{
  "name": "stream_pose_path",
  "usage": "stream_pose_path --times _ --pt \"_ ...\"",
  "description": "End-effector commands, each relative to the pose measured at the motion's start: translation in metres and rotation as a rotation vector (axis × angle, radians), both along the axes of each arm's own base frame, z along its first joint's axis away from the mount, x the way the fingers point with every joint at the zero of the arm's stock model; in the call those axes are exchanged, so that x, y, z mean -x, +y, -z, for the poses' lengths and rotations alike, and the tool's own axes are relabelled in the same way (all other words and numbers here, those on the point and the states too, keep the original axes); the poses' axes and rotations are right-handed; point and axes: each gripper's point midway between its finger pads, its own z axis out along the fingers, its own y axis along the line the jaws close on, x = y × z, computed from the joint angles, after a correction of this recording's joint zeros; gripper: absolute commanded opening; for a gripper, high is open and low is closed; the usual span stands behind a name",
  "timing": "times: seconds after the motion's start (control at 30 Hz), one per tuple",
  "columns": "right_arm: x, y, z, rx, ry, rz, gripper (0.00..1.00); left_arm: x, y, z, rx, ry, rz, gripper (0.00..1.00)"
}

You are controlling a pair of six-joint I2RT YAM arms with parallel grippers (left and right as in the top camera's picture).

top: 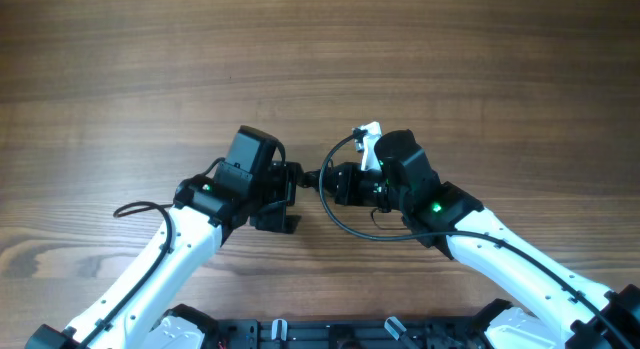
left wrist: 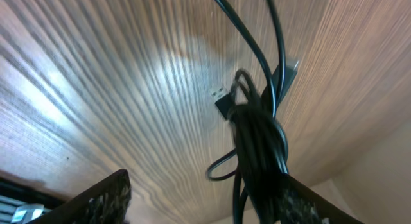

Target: Untangle cables

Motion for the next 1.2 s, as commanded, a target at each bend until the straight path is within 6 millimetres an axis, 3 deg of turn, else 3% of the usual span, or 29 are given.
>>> stream_pose_path --times 0.0,0.13,0.23,0.33,0.43,0.47,0.57,0.8,0.9,1.17 --pt "0.008 0.006 -0.006 0.006 -0.065 -0.094 0.04 -0.013 0.013 -0.001 -0.017 -0.019 -0.046 0.78" --pt "0.019 0.002 0.005 0.078 -0.112 -0.189 0.04 -0.046 0.011 -0.023 -0.008 -0.298 0.193 0.82" --pt "0.025 0.008 -0.001 0.055 -0.165 -0.274 0.04 -0.055 0.012 -0.032 -0.004 -0.397 0.290 0.84" --pt "0.027 0.010 -0.003 0.064 -0.232 -0.332 0.05 -0.047 0.012 -0.027 -0.017 -0.396 0.359 0.77" --pt "0.032 0.012 -0.005 0.083 -0.348 -0.437 0.04 -0.037 0.015 -0.021 -0.017 -0.341 0.364 0.47" --pt "0.032 0.012 -0.005 0.094 -0.385 -0.464 0.04 -0.035 0.012 -0.022 0.004 -0.338 0.373 0.44" --pt "0.031 0.012 -0.005 0.129 -0.491 -0.528 0.04 -0.026 0.005 -0.023 0.055 -0.311 0.395 0.45" --pt "0.027 0.011 -0.005 0.167 -0.564 -0.553 0.04 -0.009 0.026 -0.014 0.090 -0.172 0.330 0.50" --pt "0.025 0.012 -0.007 0.165 -0.576 -0.549 0.05 -0.007 0.022 -0.018 0.136 -0.165 0.335 0.41" --pt "0.025 0.012 -0.007 0.165 -0.575 -0.549 0.05 -0.004 0.015 -0.002 0.182 -0.069 0.323 0.47"
